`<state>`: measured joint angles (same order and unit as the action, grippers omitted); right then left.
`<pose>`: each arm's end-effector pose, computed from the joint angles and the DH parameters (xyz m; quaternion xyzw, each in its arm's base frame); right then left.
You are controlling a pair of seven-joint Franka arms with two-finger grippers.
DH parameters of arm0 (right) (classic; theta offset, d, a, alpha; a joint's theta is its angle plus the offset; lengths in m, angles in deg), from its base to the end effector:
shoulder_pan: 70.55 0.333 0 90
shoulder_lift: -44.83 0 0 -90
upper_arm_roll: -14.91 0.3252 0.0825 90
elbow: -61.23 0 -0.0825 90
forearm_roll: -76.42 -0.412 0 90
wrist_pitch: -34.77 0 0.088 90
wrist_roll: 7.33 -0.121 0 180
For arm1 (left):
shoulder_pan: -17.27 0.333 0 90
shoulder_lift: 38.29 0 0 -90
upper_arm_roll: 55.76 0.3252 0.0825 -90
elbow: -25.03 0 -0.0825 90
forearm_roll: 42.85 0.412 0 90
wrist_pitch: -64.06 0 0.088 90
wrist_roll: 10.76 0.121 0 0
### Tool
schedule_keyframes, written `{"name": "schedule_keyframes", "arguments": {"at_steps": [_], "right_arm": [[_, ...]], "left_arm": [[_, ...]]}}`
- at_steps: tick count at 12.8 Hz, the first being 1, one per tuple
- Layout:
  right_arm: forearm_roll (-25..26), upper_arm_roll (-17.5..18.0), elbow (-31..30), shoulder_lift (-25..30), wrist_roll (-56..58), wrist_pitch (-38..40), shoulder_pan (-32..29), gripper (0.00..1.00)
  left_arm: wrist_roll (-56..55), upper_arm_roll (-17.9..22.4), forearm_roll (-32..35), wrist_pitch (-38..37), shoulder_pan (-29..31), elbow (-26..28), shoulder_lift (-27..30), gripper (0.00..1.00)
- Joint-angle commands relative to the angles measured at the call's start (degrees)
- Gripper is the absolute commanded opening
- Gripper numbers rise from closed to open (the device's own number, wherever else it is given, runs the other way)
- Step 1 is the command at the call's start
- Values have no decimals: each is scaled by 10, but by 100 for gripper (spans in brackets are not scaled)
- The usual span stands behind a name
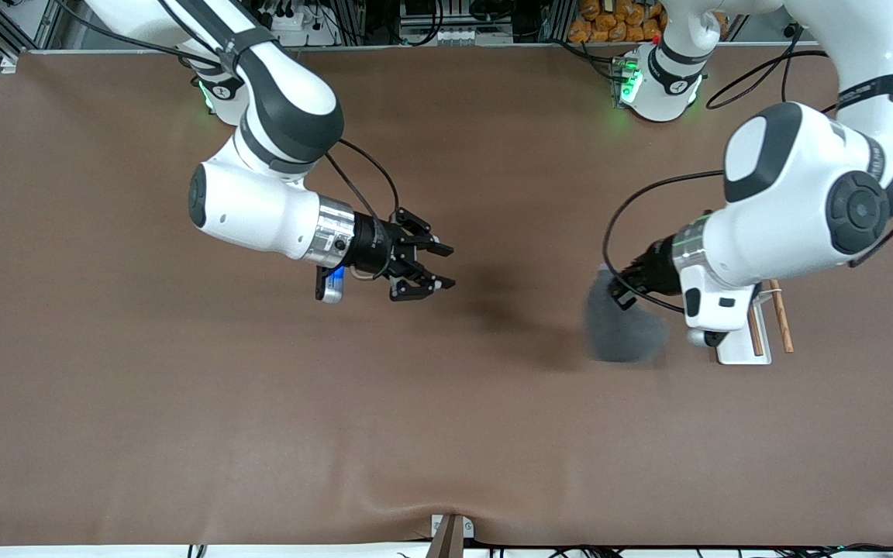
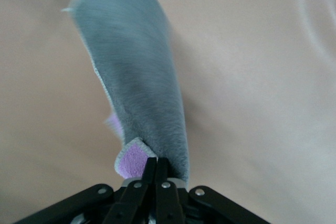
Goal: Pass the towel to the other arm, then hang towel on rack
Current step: 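Open the right gripper while the left gripper pulls the towel away, then carry the towel with the left gripper over the wooden dowel rack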
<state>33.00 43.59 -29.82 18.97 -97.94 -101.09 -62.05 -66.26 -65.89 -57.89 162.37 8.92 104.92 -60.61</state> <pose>0.6137 0.4170 0.4335 -0.6658 0.6129 0.2832 0.3177 0.6608 -0.2303 0.4783 0.9259 0.3398 -0.1221 0.1110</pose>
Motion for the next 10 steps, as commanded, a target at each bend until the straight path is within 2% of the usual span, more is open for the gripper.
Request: {"name": "schedule_keyframes", "arguments": {"at_steps": [1,3,7,10], "right_arm": [[31,6,7,-1,-9,37,-17,100],[69,6,7,8,-9,134,-48,100],[139,8,18,40,4,354,-123,100],[233,9,46,57,64,462,-154,100]], "left_arm": [[78,-2,38,-43,39,11,14,0],[154,-2,93,-71,63,14,12,0],[241,-2,152,-89,110,49,13,0],[362,-9,155,-95,191,77,20,0]]}}
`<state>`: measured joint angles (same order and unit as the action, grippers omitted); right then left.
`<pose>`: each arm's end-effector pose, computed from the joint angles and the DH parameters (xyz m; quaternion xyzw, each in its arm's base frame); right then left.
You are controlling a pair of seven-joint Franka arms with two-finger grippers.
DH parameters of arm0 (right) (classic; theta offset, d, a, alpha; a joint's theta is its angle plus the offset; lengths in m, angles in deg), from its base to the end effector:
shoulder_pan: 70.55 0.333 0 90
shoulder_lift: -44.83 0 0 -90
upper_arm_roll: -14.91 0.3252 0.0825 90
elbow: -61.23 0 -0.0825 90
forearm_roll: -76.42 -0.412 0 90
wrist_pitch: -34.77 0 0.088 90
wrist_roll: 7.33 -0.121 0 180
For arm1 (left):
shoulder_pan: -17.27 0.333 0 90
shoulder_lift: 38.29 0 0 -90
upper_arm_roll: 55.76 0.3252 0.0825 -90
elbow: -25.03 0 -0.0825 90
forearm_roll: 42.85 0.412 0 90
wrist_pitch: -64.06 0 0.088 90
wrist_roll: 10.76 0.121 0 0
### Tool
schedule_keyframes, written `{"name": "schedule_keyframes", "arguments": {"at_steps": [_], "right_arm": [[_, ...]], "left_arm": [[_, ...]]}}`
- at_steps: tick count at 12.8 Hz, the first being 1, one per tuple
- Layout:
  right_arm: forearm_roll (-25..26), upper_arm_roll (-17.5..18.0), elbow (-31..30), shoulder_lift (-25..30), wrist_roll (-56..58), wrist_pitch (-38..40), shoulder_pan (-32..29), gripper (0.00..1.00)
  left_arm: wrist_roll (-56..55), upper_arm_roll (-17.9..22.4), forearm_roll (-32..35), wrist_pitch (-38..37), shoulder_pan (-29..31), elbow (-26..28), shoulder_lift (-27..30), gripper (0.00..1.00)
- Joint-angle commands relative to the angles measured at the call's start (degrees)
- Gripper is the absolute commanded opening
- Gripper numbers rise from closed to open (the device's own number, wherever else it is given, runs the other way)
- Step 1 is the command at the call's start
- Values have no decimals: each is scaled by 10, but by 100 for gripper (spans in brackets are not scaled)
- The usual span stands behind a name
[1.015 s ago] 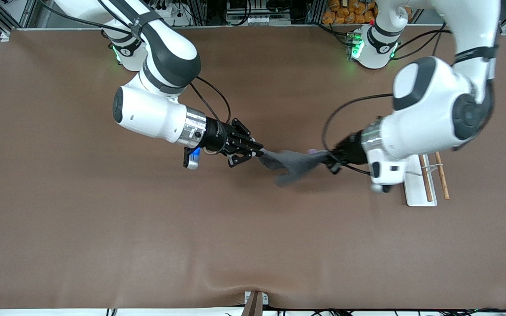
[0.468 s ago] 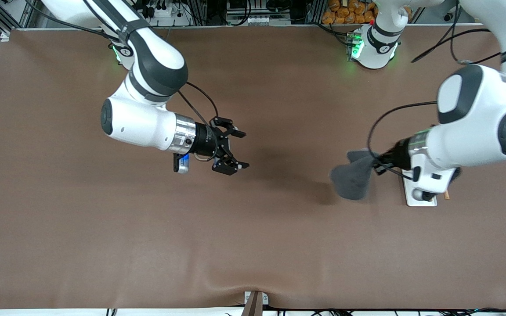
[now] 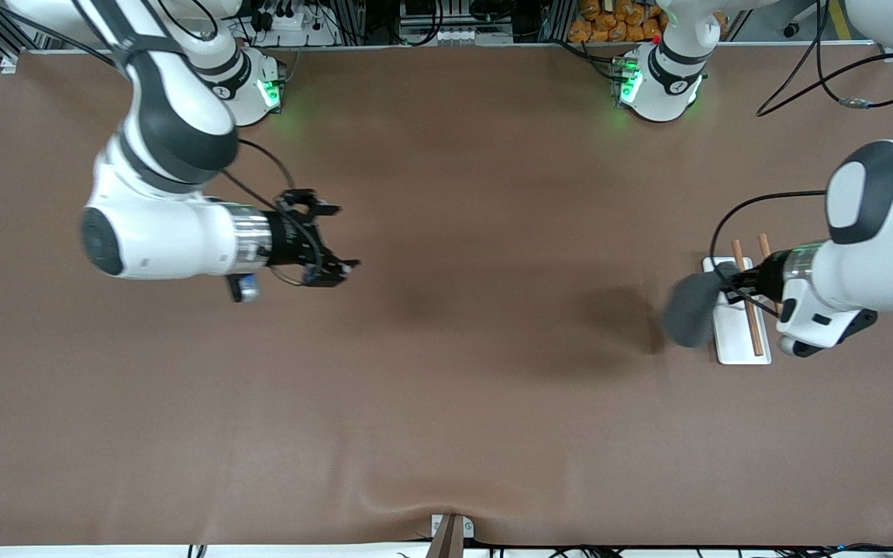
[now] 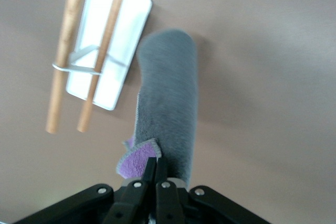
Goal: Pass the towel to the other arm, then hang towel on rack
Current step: 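Carry the towel with the left gripper over the wooden dowel rack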
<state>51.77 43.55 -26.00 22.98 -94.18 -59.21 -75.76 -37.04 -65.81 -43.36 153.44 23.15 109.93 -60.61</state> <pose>0.6095 0.2711 0.4530 -0.7837 0.5347 0.3049 0.0833 0.6631 -0.0350 0.4207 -0.9689 -0.1913 0.1568 0.0031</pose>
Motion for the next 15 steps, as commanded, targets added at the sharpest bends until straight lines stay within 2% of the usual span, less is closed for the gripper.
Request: {"name": "schedule_keyframes", "arguments": {"at_steps": [1,4,7,9,11,13,15], "right_arm": [[69,11,7,28,53,72,-30,100],[144,8,0,55,163,125,-45,100],[221,8,-7,73,269,141,-59,100],[245,8,-31,94,394,141,-108,100],[300,8,-37,105,515,141,-140,100],[328,8,-61,113,571,132,-174,100],[341,8,-81,125,689,105,-230,100]], "left_arm": [[113,-9,9,-6,77,30,18,0],[212,-9,9,-6,135,30,12,0],[253,-8,11,8,163,26,-3,0],[280,-7,11,31,169,25,-14,0],[288,-7,11,40,177,25,-25,0],[288,-4,10,46,179,25,-39,0],[304,-5,9,58,199,25,-51,0]]}}
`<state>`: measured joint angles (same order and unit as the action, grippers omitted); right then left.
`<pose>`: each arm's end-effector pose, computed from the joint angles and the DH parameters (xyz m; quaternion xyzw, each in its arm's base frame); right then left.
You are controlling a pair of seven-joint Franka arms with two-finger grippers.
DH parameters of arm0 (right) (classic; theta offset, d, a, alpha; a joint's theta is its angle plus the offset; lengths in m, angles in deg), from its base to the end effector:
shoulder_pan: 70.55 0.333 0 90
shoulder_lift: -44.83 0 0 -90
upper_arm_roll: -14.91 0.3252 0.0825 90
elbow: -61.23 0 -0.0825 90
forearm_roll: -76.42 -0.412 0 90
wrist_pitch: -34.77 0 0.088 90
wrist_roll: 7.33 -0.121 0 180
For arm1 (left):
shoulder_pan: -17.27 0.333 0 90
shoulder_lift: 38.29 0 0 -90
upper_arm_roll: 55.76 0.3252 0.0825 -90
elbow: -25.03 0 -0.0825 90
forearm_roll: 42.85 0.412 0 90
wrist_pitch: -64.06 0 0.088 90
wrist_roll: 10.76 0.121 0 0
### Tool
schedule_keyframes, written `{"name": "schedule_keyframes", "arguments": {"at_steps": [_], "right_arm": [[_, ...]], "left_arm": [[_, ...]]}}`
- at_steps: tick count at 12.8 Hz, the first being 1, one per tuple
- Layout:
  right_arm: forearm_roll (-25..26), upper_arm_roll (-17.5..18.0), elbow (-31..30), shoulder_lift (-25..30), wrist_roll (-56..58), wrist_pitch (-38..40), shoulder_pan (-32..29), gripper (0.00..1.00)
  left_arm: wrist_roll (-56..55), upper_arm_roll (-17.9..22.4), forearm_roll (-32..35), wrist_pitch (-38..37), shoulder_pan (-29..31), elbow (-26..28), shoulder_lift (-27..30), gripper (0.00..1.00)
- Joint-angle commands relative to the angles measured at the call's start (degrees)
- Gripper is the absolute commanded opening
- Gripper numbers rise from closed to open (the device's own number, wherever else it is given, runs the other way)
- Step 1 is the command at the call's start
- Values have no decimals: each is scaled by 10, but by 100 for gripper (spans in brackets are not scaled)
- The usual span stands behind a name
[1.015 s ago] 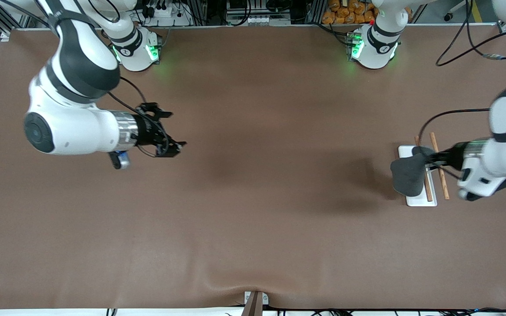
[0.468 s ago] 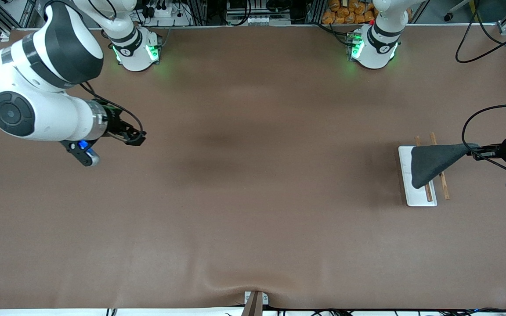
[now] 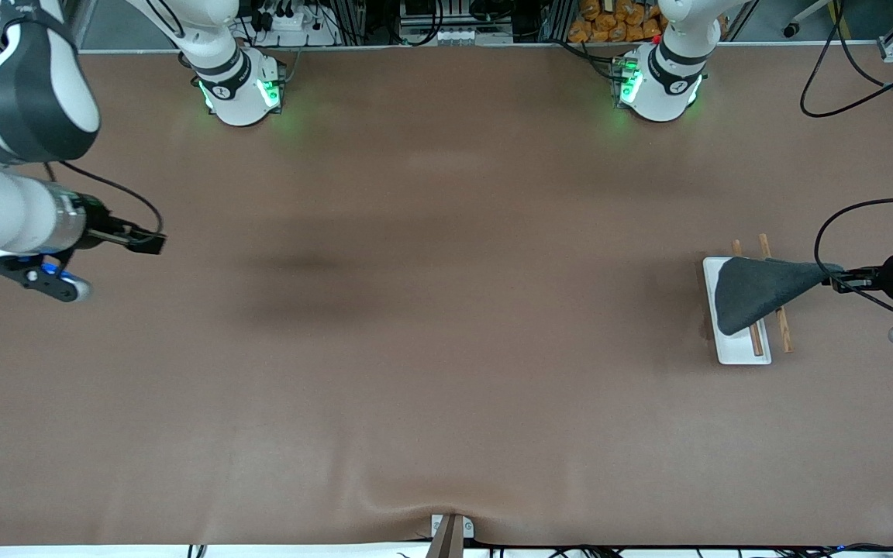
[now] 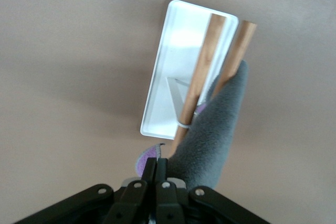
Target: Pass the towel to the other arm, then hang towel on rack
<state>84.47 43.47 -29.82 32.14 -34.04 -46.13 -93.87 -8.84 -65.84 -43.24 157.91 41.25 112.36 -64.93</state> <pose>0.6032 0.0143 0.4831 0.9667 -0.1766 -0.1725 0.0676 0.6475 0.1739 0.3550 0.9786 0.1058 -0.1635 0.0667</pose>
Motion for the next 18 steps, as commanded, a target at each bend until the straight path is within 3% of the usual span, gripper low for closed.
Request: {"name": "schedule_keyframes", "arguments": {"at_steps": [1,3,5,13,15,16,17,18], "right_arm": [[14,10,-56,37,105,-38,-67,100],[10,11,-113,85,108,-82,-79,100],[-28,9,-180,154,105,-129,-80,100],[-48,11,-149,161,103,-89,-74,100],[-48,11,-148,160,103,-90,-75,100],[-50,10,-148,165,105,-90,-77,100],[-50,11,-148,167,105,-89,-76,100],[-50,7,-149,170,110,-90,-74,100]], "left_arm": [[45,-4,5,25,21,1,-14,0],[71,-4,7,41,35,-1,-23,0],[83,-4,9,51,37,0,-25,0],[148,-3,13,94,71,-2,-56,0],[149,-3,13,101,72,-3,-61,31],[149,-3,13,102,73,-3,-63,52],[166,-3,9,102,74,-3,-63,98],[178,-4,6,102,78,-3,-63,100]]}}
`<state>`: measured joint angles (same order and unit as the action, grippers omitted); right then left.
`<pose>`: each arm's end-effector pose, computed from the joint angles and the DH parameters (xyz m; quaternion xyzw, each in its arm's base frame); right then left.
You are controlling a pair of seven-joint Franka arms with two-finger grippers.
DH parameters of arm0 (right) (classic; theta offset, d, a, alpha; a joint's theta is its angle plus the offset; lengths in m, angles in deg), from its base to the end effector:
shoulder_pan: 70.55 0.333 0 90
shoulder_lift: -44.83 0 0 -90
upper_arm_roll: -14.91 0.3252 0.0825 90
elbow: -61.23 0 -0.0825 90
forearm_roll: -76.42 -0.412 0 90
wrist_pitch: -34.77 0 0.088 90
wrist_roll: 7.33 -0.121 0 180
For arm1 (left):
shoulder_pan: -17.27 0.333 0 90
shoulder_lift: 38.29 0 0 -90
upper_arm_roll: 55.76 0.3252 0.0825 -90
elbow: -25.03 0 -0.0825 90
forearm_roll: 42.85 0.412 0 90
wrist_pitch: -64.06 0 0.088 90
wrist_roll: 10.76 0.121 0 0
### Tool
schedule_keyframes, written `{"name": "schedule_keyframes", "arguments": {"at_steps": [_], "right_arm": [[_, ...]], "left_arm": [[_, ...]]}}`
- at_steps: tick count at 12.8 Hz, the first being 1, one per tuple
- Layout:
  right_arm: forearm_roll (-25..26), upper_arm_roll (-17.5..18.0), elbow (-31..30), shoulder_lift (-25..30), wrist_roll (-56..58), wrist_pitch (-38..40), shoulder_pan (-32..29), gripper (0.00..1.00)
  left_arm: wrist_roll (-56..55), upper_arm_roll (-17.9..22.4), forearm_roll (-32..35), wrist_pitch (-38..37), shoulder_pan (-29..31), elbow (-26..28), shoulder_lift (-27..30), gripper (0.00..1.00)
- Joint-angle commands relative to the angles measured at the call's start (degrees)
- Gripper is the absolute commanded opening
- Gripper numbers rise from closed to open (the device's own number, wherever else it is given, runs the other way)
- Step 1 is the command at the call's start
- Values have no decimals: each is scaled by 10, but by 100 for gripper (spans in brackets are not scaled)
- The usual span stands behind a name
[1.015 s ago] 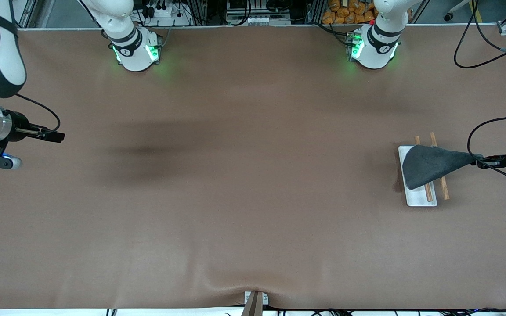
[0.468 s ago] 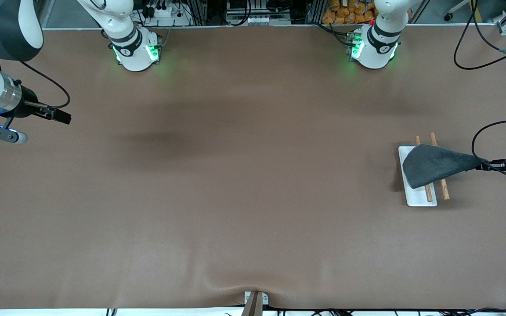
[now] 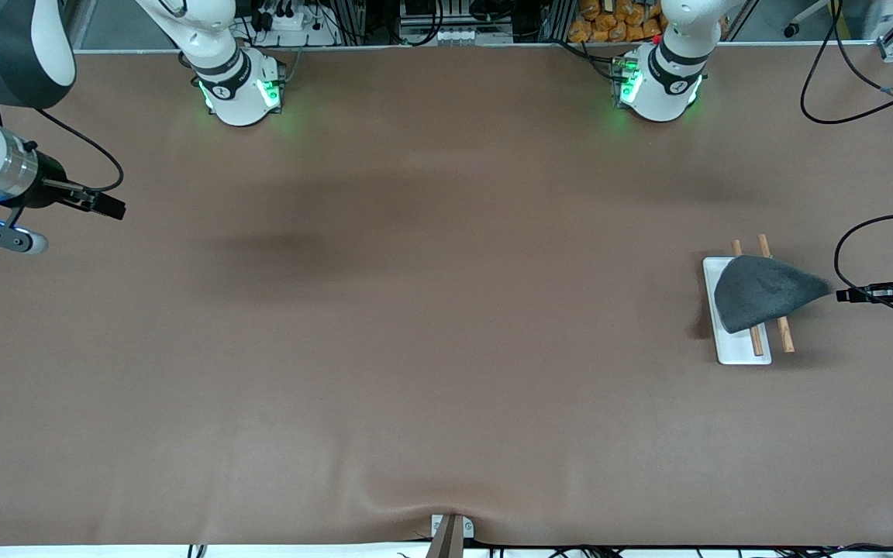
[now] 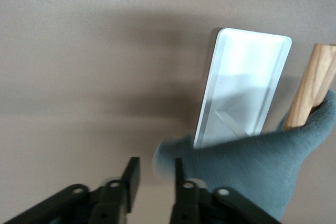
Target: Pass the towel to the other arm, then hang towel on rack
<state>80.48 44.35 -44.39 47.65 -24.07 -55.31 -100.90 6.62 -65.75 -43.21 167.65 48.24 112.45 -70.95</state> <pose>0.5467 -0.0132 0.5106 0.9810 -0.1498 -0.1063 0.0624 0.6420 0.2615 0.2912 0.9882 0.0391 -0.1146 0.0941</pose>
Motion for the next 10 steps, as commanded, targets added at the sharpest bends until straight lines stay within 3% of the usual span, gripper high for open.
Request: {"name": "schedule_keyframes", "arguments": {"at_steps": [1,2,4,5,7,10], "right_arm": [[-10,-15,-4,14,5,3,10,100],[-9,-77,-4,11,3,5,73,100],[-10,-280,-5,13,4,4,270,100],[-10,-334,-3,12,6,4,322,100],[-9,-344,1,12,12,4,329,100],[-9,-345,30,10,13,9,330,100]], "left_arm": [[34,-5,6,5,10,-6,-2,100],[45,-6,11,4,9,-18,4,100],[50,-11,13,-13,6,-37,35,100],[48,-20,12,-28,3,-39,57,100],[35,-41,12,-51,-8,-42,110,100],[-14,-104,13,-61,-9,-41,180,100]]}}
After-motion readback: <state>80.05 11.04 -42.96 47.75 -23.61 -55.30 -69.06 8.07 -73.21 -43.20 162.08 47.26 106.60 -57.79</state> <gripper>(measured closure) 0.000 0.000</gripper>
